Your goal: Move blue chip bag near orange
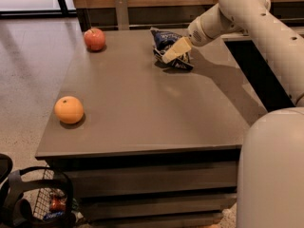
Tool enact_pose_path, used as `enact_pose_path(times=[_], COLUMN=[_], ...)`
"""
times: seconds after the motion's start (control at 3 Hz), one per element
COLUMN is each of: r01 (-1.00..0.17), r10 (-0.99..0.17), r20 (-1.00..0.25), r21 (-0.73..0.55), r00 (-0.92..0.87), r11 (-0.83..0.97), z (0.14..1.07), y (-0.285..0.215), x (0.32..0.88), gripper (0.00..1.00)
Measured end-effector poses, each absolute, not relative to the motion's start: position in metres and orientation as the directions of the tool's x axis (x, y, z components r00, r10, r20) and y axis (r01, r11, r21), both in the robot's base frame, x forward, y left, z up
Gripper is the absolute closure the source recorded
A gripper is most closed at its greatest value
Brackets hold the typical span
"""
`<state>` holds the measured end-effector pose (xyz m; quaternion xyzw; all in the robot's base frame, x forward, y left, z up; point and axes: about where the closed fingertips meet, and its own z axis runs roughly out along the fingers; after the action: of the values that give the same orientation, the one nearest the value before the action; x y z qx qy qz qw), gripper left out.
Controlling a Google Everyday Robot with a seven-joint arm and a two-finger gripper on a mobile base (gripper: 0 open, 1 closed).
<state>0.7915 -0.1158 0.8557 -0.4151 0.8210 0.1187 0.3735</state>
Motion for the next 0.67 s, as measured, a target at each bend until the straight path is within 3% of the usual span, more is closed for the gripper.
enact_pose_path(times=[0.67], r01=[-0.782], r10=[-0.594], r20=[-0.702], r21=[-0.087], r00=[-0.392], r11=[0.618], z=[0.8305], y=[-0.0995], x=[0.8089], gripper=[0.05])
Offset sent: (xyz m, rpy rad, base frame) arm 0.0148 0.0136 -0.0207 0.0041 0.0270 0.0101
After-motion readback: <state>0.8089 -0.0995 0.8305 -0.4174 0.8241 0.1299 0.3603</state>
